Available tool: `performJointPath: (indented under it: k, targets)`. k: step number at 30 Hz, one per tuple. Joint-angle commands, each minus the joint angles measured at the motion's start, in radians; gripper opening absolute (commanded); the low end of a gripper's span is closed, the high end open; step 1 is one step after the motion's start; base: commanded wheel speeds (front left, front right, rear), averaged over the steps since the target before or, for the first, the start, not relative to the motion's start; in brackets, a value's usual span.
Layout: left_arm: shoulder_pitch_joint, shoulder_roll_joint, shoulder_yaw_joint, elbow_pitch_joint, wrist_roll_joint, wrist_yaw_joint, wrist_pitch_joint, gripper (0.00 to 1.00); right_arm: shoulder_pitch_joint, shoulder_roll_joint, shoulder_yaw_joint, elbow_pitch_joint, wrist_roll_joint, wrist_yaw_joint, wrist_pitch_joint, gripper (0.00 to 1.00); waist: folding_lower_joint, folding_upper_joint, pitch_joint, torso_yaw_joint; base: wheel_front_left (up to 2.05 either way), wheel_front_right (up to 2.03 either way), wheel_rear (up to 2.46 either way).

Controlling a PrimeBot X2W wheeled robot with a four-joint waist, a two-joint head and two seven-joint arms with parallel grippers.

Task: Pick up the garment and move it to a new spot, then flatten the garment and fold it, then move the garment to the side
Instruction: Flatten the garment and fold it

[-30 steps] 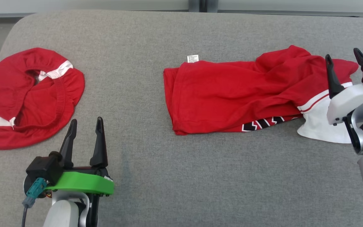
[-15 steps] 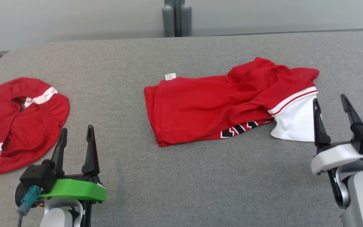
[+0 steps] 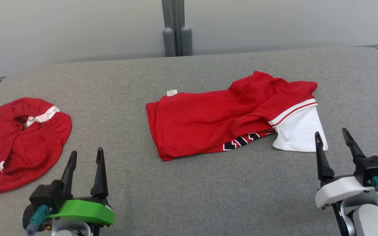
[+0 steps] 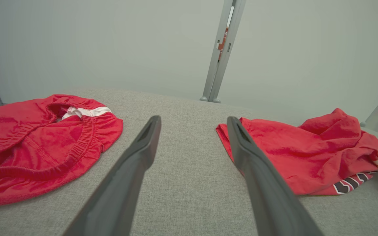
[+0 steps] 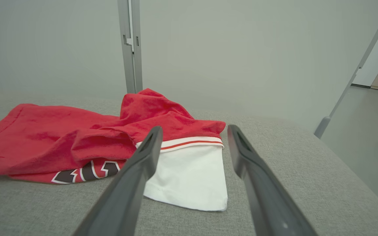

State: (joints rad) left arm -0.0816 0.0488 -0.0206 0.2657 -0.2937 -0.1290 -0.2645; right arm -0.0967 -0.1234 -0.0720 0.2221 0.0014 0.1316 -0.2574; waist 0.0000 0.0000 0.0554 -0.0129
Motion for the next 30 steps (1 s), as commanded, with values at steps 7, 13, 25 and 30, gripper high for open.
performJointPath:
  k: [7,13,25,30]
  targets:
    - [0.019,0.003,-0.005,0.010,0.007,-0.003,0.000,1.00,0.019,0.013,-0.001,0.013,0.022,-0.002,-0.008,1.00,0.0000,0.0000,-0.013,-0.008,0.00,0.00,0.00]
    - [0.024,0.003,-0.006,0.011,0.008,-0.003,0.000,1.00,0.020,0.017,-0.004,0.022,0.026,-0.002,-0.008,1.00,0.0000,0.0000,-0.019,-0.009,0.00,0.00,0.00]
    - [0.021,0.003,-0.034,0.023,0.026,-0.003,0.000,1.00,0.001,0.021,-0.008,0.036,0.029,-0.002,-0.002,1.00,0.0000,0.0000,-0.015,-0.003,0.00,0.00,0.00]
    - [-0.018,0.003,-0.077,0.045,0.023,-0.003,0.000,1.00,-0.025,0.024,-0.050,0.044,0.035,-0.002,0.042,1.00,0.0000,0.0000,0.007,-0.001,0.00,0.00,0.00]
